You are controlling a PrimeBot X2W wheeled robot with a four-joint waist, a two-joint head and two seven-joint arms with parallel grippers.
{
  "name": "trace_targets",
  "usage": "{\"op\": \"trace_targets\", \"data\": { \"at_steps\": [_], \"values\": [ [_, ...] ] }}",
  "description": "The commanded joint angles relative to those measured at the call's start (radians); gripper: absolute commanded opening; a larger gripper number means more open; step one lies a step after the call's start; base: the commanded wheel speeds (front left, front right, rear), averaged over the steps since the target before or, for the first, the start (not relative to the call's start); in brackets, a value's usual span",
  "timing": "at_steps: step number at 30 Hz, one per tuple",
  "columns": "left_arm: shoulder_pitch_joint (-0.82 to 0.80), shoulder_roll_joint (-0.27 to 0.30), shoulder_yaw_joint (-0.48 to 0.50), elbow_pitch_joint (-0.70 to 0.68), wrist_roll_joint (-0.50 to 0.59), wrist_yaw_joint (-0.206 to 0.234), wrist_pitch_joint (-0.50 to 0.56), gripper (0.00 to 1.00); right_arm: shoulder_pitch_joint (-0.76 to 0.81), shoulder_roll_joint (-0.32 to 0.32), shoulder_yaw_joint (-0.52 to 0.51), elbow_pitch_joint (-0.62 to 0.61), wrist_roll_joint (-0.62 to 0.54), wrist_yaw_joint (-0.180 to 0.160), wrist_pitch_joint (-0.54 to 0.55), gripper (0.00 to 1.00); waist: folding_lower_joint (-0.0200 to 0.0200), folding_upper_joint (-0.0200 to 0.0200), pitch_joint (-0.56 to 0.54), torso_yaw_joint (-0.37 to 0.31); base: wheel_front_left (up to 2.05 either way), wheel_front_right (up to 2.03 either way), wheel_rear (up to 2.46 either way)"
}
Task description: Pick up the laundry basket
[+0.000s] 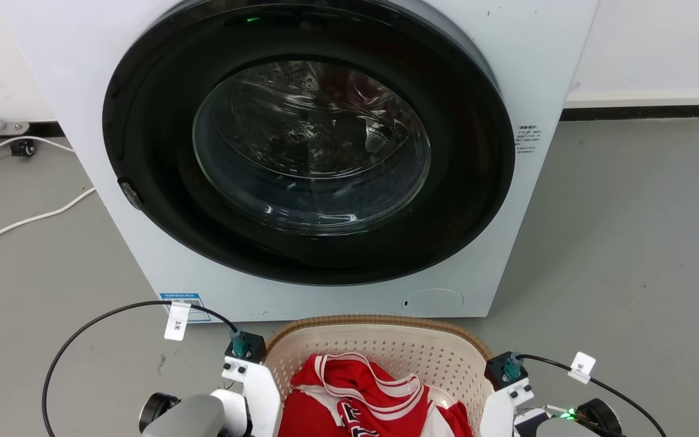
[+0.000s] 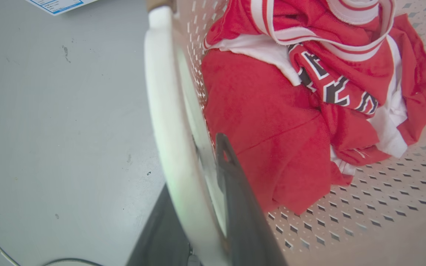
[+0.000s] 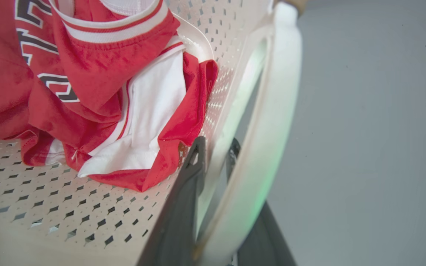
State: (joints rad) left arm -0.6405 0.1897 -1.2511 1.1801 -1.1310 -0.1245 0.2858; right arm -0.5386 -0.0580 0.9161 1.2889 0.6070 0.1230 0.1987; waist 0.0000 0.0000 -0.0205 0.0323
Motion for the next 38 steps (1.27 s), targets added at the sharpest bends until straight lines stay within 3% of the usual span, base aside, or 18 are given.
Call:
{"op": "trace_targets", "data": {
  "at_steps": [1,38],
  "values": [
    [-0.017,-0.013,0.000,-0.013,-0.003,-0.009,-0.017,0.00,-0.003,0.014,0.017,-0.003,-0.004,0.014,0.003,0.00,0.0000,0.0000,0.000,0.000,0.00,0.00,0.00],
    [-0.009,-0.010,-0.023,-0.018,-0.023,-0.009,-0.022,0.00,0.003,0.006,0.053,-0.002,0.024,0.014,0.006,0.00,0.0000,0.0000,0.002,-0.004,0.00,0.00,0.00]
  ]
}}
